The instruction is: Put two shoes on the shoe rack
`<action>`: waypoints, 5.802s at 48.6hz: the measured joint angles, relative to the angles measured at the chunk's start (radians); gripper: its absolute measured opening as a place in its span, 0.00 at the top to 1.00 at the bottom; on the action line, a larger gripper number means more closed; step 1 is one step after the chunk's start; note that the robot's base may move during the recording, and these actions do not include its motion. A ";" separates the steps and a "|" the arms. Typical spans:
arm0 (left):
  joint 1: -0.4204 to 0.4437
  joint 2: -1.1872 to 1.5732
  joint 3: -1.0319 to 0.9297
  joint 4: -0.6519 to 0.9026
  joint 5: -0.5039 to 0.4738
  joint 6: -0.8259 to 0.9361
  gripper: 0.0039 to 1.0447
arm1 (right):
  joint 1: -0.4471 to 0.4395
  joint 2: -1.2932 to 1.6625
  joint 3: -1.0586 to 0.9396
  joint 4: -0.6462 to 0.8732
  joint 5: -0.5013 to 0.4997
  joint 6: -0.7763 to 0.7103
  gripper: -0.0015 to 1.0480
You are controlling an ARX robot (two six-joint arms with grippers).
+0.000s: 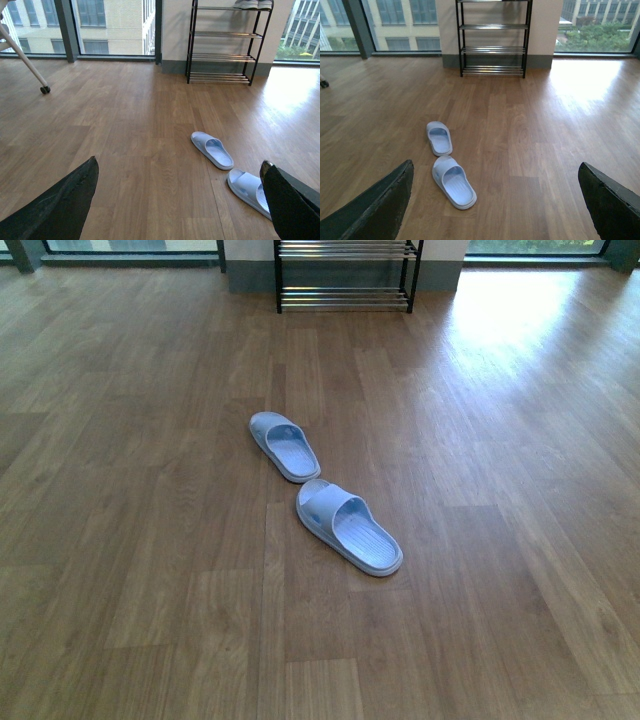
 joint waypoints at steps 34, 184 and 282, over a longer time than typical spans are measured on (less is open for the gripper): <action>0.000 0.000 0.000 0.000 0.000 0.000 0.09 | 0.000 -0.001 0.000 0.000 0.000 0.000 0.09; -0.287 1.891 0.654 0.130 -0.194 -0.488 0.09 | 0.001 0.000 0.000 0.000 0.001 0.000 0.09; -0.394 2.975 1.607 0.026 -0.240 -0.351 0.36 | 0.001 0.000 0.000 0.000 0.001 0.000 0.09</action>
